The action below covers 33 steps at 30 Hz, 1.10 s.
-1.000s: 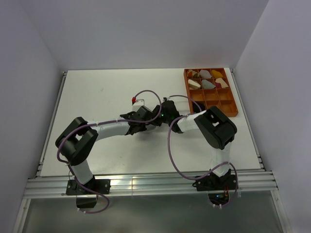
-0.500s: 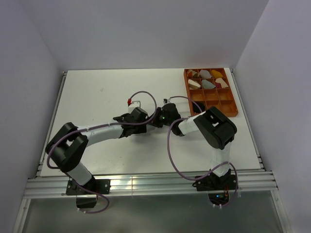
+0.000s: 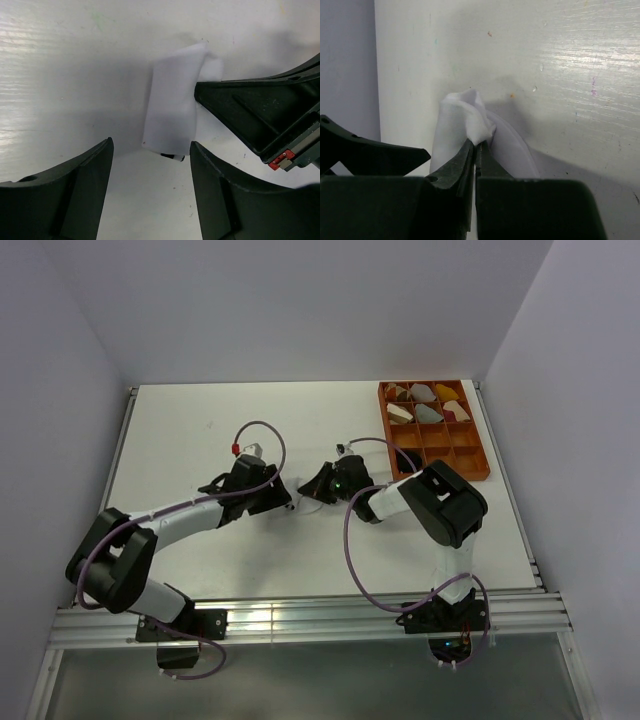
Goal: Roll the socks
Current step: Roll the sock at the center of the board.
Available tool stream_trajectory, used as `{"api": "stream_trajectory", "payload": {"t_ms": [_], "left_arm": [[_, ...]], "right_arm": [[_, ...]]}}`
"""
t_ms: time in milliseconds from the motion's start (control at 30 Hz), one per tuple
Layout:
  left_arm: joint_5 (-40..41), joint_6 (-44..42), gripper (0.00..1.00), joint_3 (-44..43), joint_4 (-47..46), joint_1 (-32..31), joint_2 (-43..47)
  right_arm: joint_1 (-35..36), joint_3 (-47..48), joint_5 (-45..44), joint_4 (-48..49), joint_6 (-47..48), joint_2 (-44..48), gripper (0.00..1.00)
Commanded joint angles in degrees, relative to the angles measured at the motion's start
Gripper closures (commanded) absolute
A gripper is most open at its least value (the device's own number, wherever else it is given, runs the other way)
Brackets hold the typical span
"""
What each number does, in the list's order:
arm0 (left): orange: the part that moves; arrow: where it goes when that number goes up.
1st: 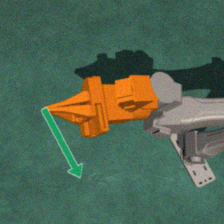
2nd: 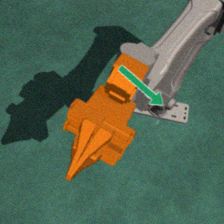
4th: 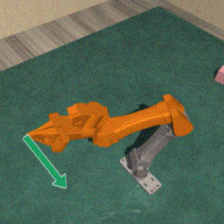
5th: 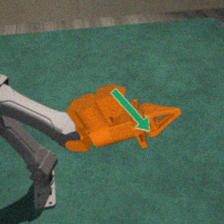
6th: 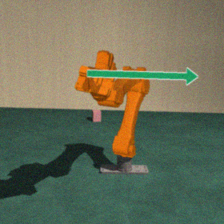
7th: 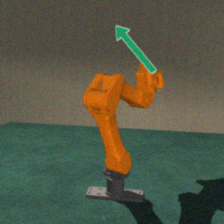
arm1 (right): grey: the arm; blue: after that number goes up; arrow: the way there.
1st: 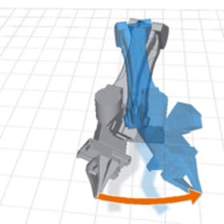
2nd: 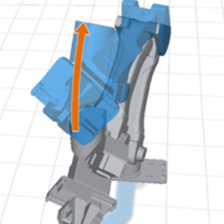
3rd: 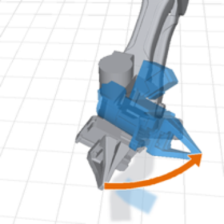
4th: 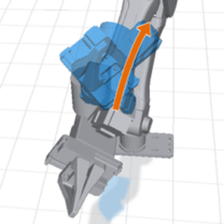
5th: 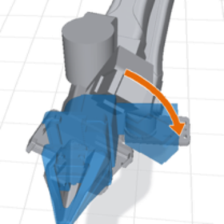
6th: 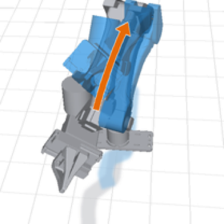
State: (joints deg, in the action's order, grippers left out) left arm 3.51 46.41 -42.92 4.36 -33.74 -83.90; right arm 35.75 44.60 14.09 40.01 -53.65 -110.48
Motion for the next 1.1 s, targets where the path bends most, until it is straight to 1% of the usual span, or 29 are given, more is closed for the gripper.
{"api": "stream_trajectory", "payload": {"t_ms": [0,100,233,367,533,633,667,733,767,800,900,933,967,1000,1033,1067], "left_arm": [[-6.3,2.5,0.33,1.9,-6.8,1.3,-1.1],[-9.0,3.4,0.34,3.8,-10.4,3.1,-1.3],[-11.9,4.0,0.36,4.7,-13.7,3.6,-3.3],[-14.0,4.5,0.39,5.3,-15.0,3.7,-6.7],[-15.2,4.2,0.44,5.3,-15.2,3.7,-8.8],[-15.0,4.1,0.53,5.6,-15.2,3.7,-9.5],[-15.1,4.0,0.61,5.7,-15.3,3.8,-9.6],[-14.9,4.0,0.67,5.7,-14.7,3.7,-9.9],[-14.7,3.9,0.75,5.4,-14.4,3.7,-10.0],[-14.5,3.8,0.8,5.2,-14.0,3.7,-10.2],[-13.4,3.6,0.92,4.2,-12.1,3.7,-10.3],[-13.2,3.3,0.96,4.0,-10.9,3.7,-10.5],[-12.3,3.2,1.0,3.4,-10.2,3.6,-10.5],[-11.7,3.0,1.0,2.9,-9.2,3.6,-10.5],[-11.2,2.4,1.0,2.5,-8.1,3.6,-10.5],[-10.4,2.0,1.0,1.4,-6.0,3.5,-10.5]], "right_arm": [[0.6,-1.3,-2.2,-1.5,2.8,0.2,1.0],[0.6,-1.4,-2.3,-1.5,2.8,0.2,1.0],[0.6,-1.4,-2.2,-0.8,2.7,-0.2,1.0],[0.6,-1.5,-2.3,-0.9,2.7,-0.1,1.0],[0.7,-2.0,-2.5,-0.5,2.6,0.1,1.0],[0.6,-1.9,-2.4,-0.5,2.4,0.1,1.0],[0.6,-2.0,-2.4,-0.3,2.4,0.1,1.0],[0.6,-2.0,-2.5,-0.5,2.5,0.3,1.0],[0.6,-1.9,-2.3,-0.5,2.5,0.3,1.0],[0.7,-1.9,-2.3,-0.5,2.4,0.3,1.0],[0.6,-2.0,-2.2,-0.8,2.6,1.1,0.94],[0.6,-1.8,-2.3,-1.2,2.7,2.0,0.87],[0.6,-1.9,-2.4,-2.0,2.8,2.6,0.82],[0.6,-2.0,-2.6,-2.3,3.0,3.2,0.77],[0.4,-2.1,-2.8,-2.7,3.1,4.1,0.68],[0.2,-2.1,-3.1,-4.1,3.3,5.7,0.64]]}}
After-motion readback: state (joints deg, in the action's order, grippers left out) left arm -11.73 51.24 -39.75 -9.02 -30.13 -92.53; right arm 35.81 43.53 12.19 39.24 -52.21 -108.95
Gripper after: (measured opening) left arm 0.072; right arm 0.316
